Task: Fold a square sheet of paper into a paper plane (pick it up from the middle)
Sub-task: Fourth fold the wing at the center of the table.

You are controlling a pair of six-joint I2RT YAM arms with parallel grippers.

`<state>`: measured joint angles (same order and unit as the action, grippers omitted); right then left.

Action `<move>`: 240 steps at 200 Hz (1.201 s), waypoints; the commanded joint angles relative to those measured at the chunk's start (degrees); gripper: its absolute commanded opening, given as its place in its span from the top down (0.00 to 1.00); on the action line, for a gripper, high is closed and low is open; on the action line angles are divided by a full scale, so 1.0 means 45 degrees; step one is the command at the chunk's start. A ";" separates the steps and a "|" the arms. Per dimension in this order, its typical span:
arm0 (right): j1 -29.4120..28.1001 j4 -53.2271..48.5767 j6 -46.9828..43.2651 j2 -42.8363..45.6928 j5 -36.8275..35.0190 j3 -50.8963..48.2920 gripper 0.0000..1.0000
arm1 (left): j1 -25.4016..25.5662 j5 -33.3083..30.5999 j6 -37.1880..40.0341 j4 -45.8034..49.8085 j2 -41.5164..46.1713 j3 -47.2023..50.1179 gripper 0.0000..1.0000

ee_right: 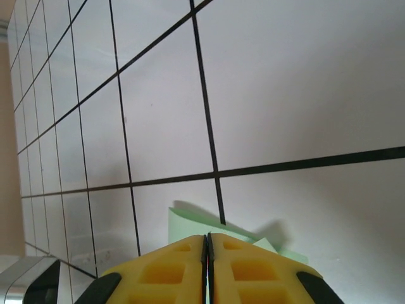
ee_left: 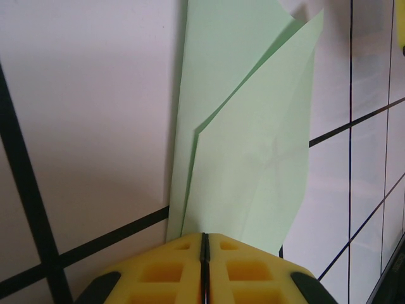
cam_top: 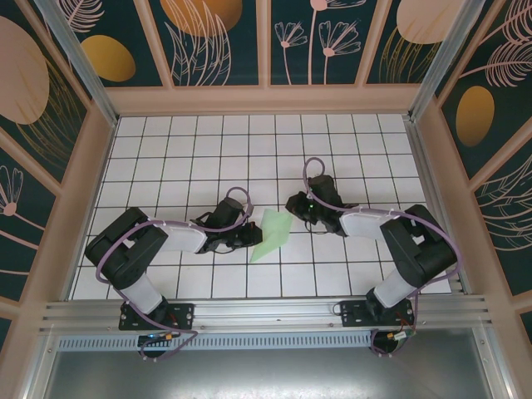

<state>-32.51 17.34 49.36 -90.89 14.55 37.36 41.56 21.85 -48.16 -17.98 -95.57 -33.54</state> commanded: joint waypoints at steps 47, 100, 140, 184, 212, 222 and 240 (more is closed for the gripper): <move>-0.0302 0.0482 0.0182 -0.1772 -0.0139 -0.0064 0.89 | 0.0061 -0.0455 0.0526 0.2176 -0.0935 0.0288 0.88; 0.0584 0.0443 0.0044 -0.1796 -0.0679 -0.0714 0.90 | 0.0061 -0.0480 0.0468 0.2146 -0.0883 0.0402 0.88; 0.0838 0.0171 -0.0430 -0.1420 -0.0538 -0.0368 0.89 | 0.0051 -0.0448 0.0410 0.1988 -0.0842 0.0568 0.88; 0.0335 -0.0286 -0.0576 -0.0079 -0.0303 0.0112 0.87 | 0.0051 -0.0382 0.0419 0.1944 -0.0820 0.0598 0.87; -0.0490 -0.0208 -0.0214 0.0161 -0.0421 0.0039 0.87 | 0.0058 -0.0333 0.0409 0.1906 -0.0794 0.0522 0.87; -0.0786 -0.0027 -0.0063 0.0082 -0.0450 -0.0038 0.87 | 0.0056 -0.0323 0.0406 0.1942 -0.0794 0.0478 0.87; -0.1183 0.0499 0.0218 -0.0315 -0.0080 -0.0153 0.87 | 0.0060 -0.0286 0.0426 0.1944 -0.0775 0.0446 0.87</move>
<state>-35.66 17.80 48.62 -91.13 13.74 36.71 41.56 22.09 -47.57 -17.47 -95.68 -33.87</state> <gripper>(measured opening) 0.127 0.132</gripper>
